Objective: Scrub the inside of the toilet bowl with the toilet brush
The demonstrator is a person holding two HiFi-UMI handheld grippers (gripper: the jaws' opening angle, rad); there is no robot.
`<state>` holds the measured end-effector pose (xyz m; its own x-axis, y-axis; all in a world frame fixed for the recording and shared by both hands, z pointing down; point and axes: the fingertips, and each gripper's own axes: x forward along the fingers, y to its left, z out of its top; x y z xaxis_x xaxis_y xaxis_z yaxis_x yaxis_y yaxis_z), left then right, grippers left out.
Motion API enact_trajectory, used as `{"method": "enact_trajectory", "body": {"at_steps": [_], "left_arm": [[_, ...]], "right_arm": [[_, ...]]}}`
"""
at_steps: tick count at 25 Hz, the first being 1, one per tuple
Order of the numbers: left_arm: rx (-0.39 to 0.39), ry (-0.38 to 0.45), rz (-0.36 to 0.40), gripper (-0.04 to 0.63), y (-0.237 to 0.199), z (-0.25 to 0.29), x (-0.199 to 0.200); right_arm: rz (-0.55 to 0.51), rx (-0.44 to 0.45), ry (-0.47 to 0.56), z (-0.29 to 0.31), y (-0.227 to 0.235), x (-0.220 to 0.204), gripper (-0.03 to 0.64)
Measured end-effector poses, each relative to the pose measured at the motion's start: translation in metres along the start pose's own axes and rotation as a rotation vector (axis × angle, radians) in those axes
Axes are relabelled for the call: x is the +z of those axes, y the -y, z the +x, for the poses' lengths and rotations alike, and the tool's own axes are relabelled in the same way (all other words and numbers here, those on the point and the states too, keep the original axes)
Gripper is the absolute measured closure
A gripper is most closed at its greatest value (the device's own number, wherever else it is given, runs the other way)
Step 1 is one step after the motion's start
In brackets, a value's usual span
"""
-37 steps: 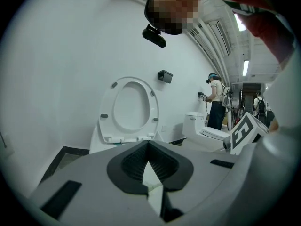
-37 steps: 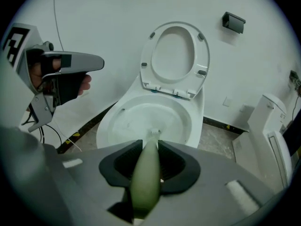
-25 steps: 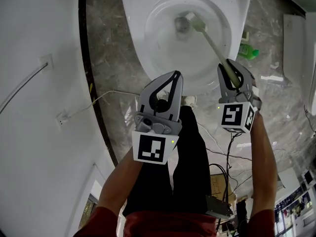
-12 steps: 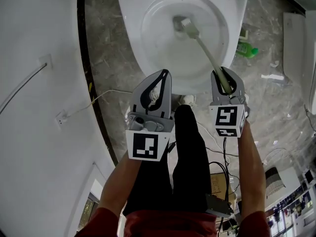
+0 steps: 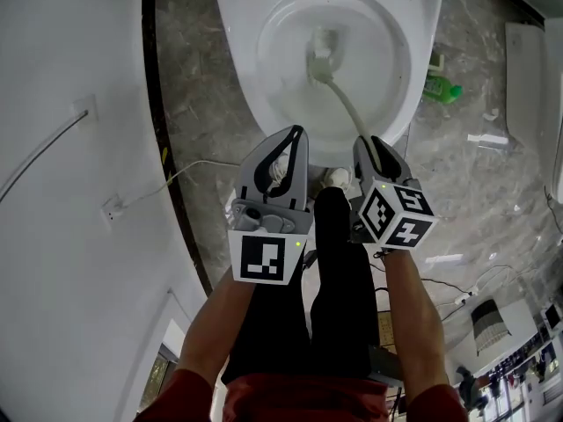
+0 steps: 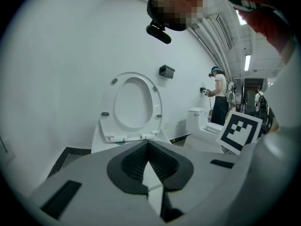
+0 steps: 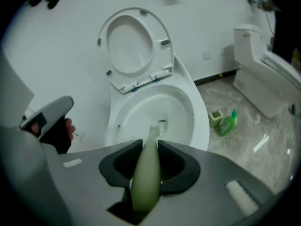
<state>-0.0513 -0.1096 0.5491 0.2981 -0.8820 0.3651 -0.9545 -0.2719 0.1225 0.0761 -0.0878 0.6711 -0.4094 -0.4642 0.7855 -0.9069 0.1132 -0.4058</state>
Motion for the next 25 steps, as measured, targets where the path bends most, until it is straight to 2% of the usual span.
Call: {"method": "enact_trajectory", "body": {"at_steps": [5,13,16,21,23,25], "left_arm": [[0.003,0.000,0.002,0.591,-0.004,-0.003,-0.002],[0.009,-0.004,0.014,0.591,-0.014,-0.003,-0.003],[0.014,0.001,0.020,0.591,-0.019,0.000,0.000],[0.016,-0.003,0.017,0.590,-0.023,0.001,-0.001],[0.012,-0.003,0.019,0.591,-0.021,0.001,-0.001],[0.010,-0.009,0.021,0.591,-0.019,0.002,-0.002]], "right_arm": [[0.440,0.047,0.029,0.009,0.005,0.007,0.503],[0.944,0.074,0.079,0.037,0.016,0.016,0.503],[1.104,0.069,0.105,0.052,0.019,0.022,0.503],[1.358,0.011,0.109,0.076,0.032,0.013,0.503],[1.416,0.050,0.054,0.085,0.021,0.009,0.503],[1.417,0.087,0.015,0.088,-0.001,0.008,0.503]]}}
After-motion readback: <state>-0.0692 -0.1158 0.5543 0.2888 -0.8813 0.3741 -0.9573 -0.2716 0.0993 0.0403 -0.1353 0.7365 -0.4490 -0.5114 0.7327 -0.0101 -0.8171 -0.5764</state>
